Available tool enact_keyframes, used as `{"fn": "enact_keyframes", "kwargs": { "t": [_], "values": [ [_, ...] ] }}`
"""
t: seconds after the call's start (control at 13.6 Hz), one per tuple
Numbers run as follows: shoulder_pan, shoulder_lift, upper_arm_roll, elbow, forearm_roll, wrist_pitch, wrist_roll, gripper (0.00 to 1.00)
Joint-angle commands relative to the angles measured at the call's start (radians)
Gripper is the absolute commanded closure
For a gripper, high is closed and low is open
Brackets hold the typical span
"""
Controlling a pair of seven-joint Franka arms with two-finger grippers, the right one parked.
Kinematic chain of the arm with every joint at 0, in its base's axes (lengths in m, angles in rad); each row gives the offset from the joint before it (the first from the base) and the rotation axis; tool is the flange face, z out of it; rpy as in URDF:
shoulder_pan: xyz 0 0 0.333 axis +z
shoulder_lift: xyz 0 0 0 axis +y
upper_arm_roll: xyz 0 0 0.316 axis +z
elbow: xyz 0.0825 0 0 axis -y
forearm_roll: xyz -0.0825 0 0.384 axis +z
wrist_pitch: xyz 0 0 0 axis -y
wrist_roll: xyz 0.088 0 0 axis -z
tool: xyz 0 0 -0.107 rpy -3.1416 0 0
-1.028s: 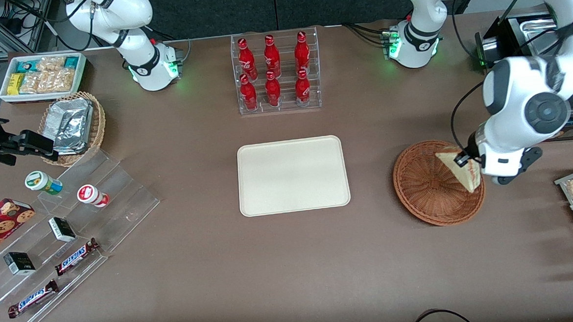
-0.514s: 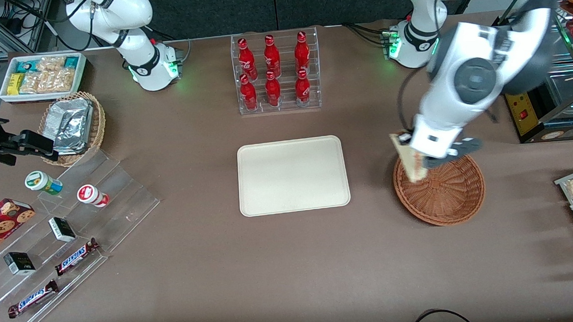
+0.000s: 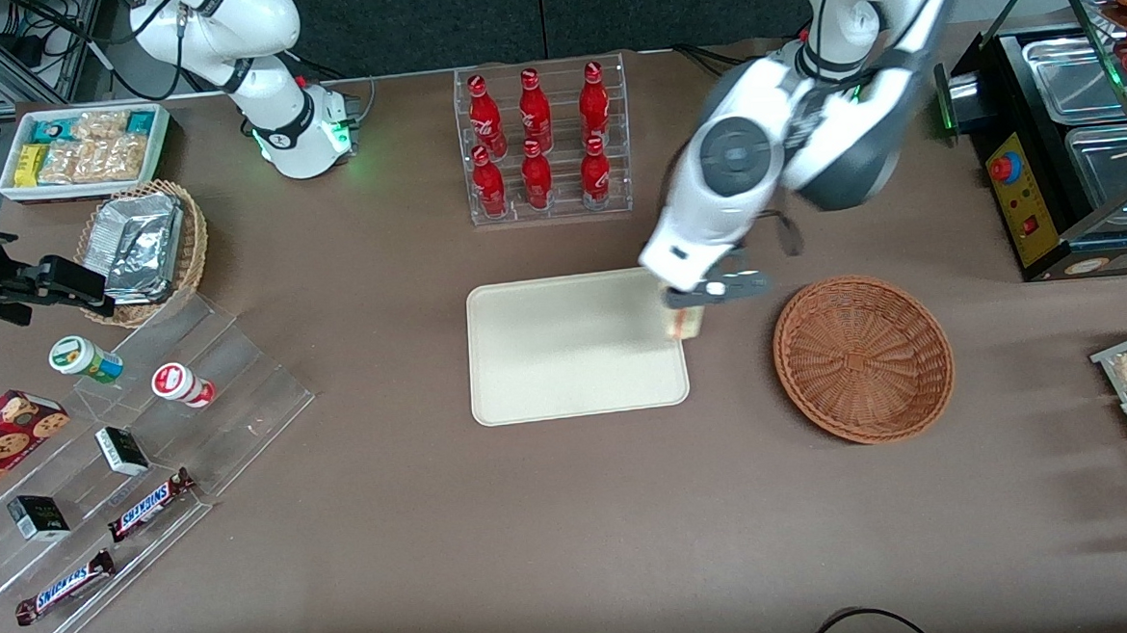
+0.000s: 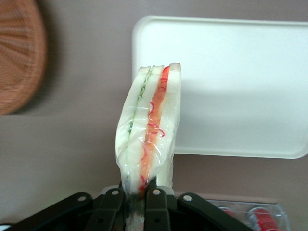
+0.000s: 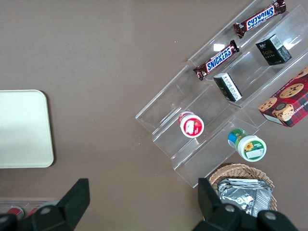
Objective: Place sandwich from basket to tray
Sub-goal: 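Lift the sandwich and carry it over the white tray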
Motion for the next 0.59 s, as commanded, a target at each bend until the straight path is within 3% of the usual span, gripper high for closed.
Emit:
{"fn": "enact_keyframes", "kwargs": {
  "t": [0.0,0.51],
  "values": [
    [-0.074,0.136,0.003,0.121,0.065,0.006,-0.107,1.00],
    [-0.187,0.317,0.007,0.160,0.228,0.167,-0.301,1.00]
  ]
}}
